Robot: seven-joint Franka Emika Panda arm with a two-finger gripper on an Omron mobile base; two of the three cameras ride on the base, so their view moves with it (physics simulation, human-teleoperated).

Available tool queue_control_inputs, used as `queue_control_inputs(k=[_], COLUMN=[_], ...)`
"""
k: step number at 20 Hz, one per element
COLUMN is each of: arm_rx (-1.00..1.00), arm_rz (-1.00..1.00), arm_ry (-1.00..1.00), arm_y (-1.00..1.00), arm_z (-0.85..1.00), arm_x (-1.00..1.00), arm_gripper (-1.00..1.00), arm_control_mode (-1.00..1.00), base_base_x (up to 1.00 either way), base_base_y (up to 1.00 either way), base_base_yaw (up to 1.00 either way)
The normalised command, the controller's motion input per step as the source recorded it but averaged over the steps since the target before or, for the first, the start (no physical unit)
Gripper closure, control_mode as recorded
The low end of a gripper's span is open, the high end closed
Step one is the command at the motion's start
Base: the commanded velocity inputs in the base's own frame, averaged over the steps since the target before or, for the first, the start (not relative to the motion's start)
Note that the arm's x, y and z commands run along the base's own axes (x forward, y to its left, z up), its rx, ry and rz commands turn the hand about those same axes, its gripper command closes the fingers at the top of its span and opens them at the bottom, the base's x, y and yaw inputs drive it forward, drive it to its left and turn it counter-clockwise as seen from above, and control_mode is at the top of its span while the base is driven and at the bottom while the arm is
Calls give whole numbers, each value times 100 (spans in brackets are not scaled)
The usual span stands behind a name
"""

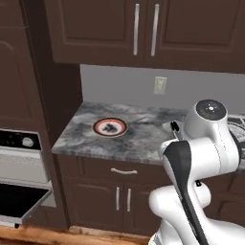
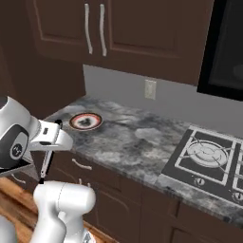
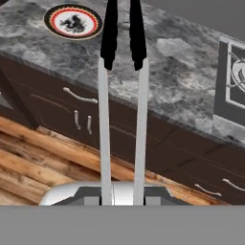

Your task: Pick up the tongs from the counter and place them near the plate next to the oven.

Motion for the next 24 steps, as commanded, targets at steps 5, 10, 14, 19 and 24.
queue_control_inputs(k=[5, 10, 14, 19, 24], arm_rx=[0, 0, 0, 0, 0], arm_rz=[0, 0, 0, 0, 0], arm_ry=[0, 0, 0, 0, 0], arm_y=[0, 0, 0, 0, 0], arm_z=[0, 0, 0, 0, 0], arm_x=[0, 0, 0, 0, 0], arm_gripper=[100, 100, 100, 100, 100], arm_control_mode=[100, 100, 100, 100, 100], base_base_x=[44, 78, 76, 53, 72], base_base_y=[23, 67, 52, 5, 0], base_base_yaw=[-36, -35, -24, -14, -10])
